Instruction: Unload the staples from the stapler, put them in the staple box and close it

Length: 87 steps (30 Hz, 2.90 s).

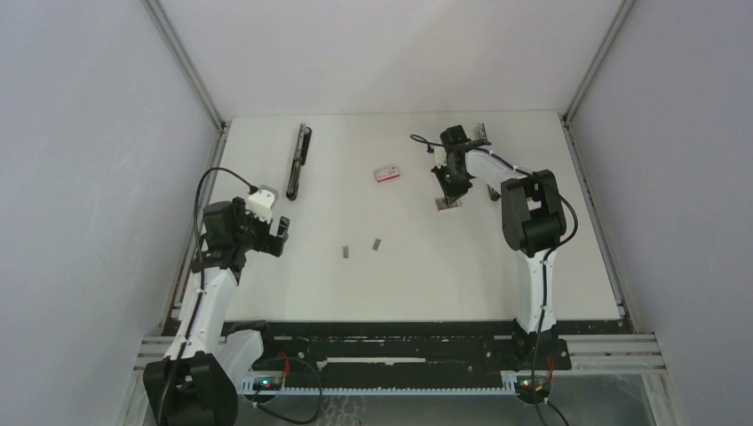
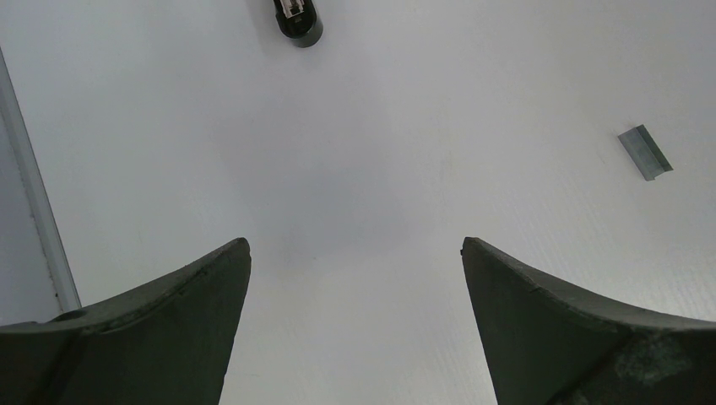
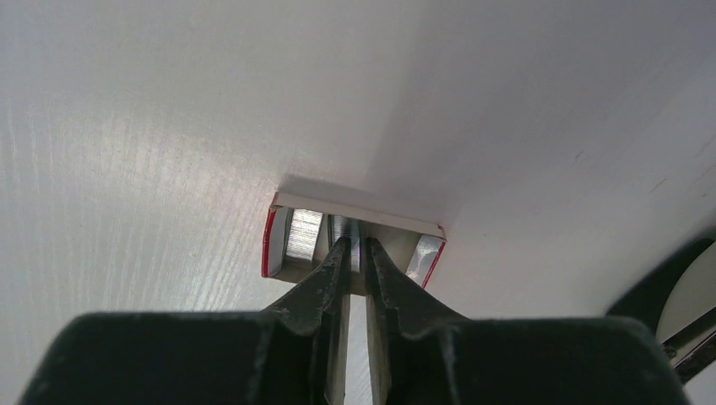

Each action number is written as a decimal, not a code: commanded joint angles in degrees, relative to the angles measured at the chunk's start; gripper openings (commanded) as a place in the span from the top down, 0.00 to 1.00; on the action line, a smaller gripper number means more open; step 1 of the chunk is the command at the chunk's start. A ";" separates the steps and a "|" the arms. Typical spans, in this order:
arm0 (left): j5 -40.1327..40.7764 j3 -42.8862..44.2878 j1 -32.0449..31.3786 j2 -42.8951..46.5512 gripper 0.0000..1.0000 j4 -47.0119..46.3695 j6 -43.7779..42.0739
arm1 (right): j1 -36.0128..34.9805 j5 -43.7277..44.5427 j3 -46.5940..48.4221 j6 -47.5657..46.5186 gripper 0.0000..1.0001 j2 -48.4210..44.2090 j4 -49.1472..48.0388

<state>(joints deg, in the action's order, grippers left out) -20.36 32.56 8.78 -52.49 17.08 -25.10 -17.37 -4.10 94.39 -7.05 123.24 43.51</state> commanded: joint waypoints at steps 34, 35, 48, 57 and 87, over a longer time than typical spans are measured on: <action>-1.79 0.67 0.54 -0.11 0.00 -0.61 -0.65 | -0.39 -1.27 1.69 3.19 0.60 -7.29 0.31; -1.79 0.71 0.54 -0.14 0.00 -0.60 -0.58 | -0.39 -1.13 1.68 3.13 0.59 -7.70 0.29; -1.61 0.67 0.59 0.29 0.00 -0.60 -0.49 | -1.37 -0.32 0.28 -1.44 0.25 -12.73 -0.69; -1.44 0.58 0.57 0.88 0.00 -0.60 -0.57 | -2.51 -0.44 -1.17 -2.19 0.00 -14.52 -2.22; -1.70 0.40 0.91 1.59 0.00 -0.57 -0.74 | -17.65 -15.83 1.23 -5.93 0.20 -4.52 2.26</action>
<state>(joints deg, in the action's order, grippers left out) -21.21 32.56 9.02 -52.31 17.30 -25.10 -33.56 -21.43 92.84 -13.52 117.47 45.15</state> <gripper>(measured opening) 0.996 0.799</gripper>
